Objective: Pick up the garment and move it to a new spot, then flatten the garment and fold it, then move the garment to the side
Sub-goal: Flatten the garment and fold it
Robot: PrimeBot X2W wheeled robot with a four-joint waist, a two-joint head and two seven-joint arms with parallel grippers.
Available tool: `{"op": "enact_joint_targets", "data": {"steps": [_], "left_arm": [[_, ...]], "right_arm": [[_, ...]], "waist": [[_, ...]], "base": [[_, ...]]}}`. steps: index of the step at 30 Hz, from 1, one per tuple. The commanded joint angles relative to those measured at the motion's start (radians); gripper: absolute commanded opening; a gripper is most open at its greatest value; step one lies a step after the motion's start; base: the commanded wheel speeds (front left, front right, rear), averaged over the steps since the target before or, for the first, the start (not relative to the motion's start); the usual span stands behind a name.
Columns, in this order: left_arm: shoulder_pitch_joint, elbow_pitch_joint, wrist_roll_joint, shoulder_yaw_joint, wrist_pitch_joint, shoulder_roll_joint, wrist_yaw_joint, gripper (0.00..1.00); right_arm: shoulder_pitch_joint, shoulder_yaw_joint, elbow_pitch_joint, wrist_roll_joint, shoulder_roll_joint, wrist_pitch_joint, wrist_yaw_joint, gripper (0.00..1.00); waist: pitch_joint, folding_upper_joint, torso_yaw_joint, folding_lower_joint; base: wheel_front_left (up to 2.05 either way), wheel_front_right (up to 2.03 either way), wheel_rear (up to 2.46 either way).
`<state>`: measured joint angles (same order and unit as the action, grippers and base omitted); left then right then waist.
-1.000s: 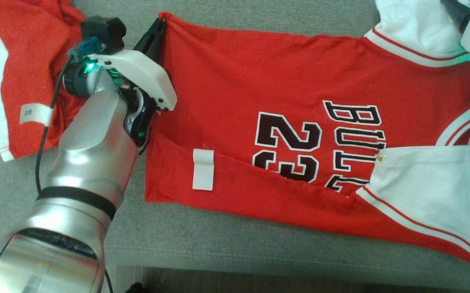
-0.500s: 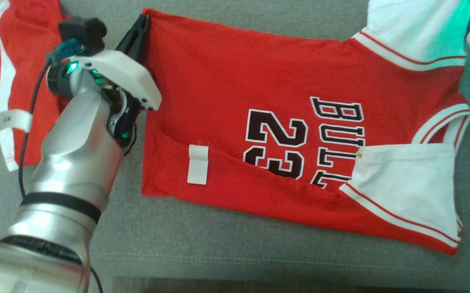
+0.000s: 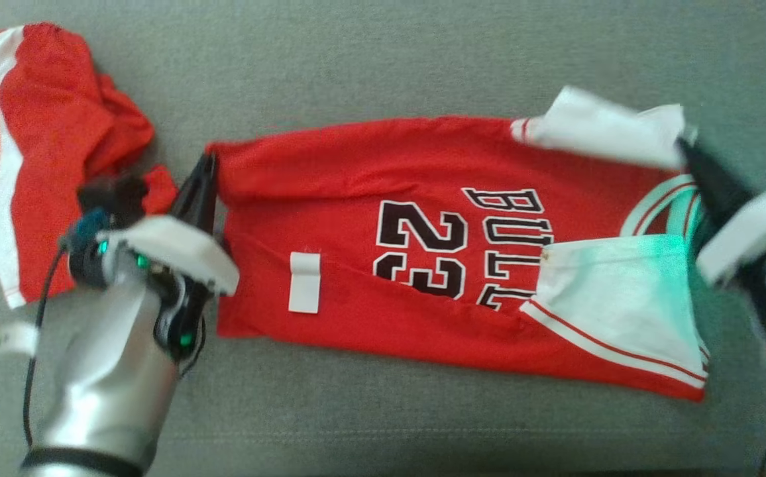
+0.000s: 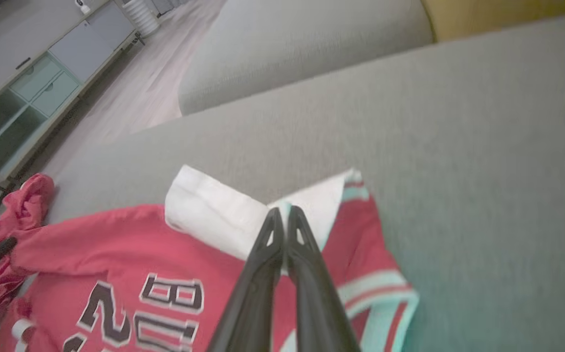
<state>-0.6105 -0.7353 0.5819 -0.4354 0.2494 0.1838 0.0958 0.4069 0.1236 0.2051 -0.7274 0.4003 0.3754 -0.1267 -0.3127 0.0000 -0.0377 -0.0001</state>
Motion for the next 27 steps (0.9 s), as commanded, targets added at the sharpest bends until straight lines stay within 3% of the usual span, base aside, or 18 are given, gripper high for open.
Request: {"op": "enact_joint_targets", "data": {"steps": [1,9,18,19,20,21,22,23,27], "left_arm": [[0.006,0.049,0.010,0.043,0.012,0.045,-0.009,0.00],[0.192,0.229,0.041,0.074,-0.016,0.097,-0.077,0.00],[0.306,0.367,0.063,0.092,-0.063,0.134,-0.141,0.00],[0.318,0.371,0.068,0.092,-0.073,0.134,-0.145,0.16],[0.328,0.374,0.074,0.091,-0.082,0.135,-0.148,0.48],[0.338,0.380,0.079,0.091,-0.087,0.133,-0.149,1.00],[0.348,0.386,0.080,0.090,-0.087,0.132,-0.153,1.00],[0.358,0.392,0.079,0.088,-0.086,0.131,-0.159,1.00],[0.404,0.428,0.047,0.080,-0.058,0.133,-0.199,1.00]], "right_arm": [[-0.038,-0.007,-0.059,-0.009,-0.011,-0.007,-0.004,0.00],[-0.297,-0.085,-0.192,-0.002,-0.127,-0.032,-0.004,0.00],[-0.463,-0.145,-0.256,0.039,-0.201,-0.025,-0.004,0.00],[-0.479,-0.144,-0.263,0.043,-0.210,-0.021,-0.004,0.00],[-0.494,-0.142,-0.268,0.055,-0.212,-0.018,-0.004,0.03],[-0.506,-0.140,-0.274,0.069,-0.213,-0.020,-0.004,0.40],[-0.518,-0.142,-0.281,0.083,-0.218,-0.027,-0.004,0.88],[-0.527,-0.147,-0.287,0.108,-0.219,-0.037,-0.004,1.00],[-0.550,-0.173,-0.314,0.201,-0.249,-0.088,-0.004,1.00]], "waist": [[0.010,0.0000,0.015,0.0001],[0.032,0.0000,0.047,0.0001],[0.055,0.0000,0.052,0.0001],[0.059,0.0000,0.053,0.0001],[0.061,0.0000,0.054,0.0001],[0.064,0.0000,0.054,0.0001],[0.067,0.0000,0.055,0.0001],[0.071,0.0000,0.056,0.0001],[0.092,0.0000,0.061,0.0001]], "base": [[0.00,0.00,0.00],[0.00,0.00,0.00],[0.00,0.00,0.00],[0.00,0.00,0.00],[0.00,0.00,0.00],[0.00,0.00,0.00],[0.00,0.00,0.00],[0.00,0.00,0.00],[0.00,0.00,0.00]]}}
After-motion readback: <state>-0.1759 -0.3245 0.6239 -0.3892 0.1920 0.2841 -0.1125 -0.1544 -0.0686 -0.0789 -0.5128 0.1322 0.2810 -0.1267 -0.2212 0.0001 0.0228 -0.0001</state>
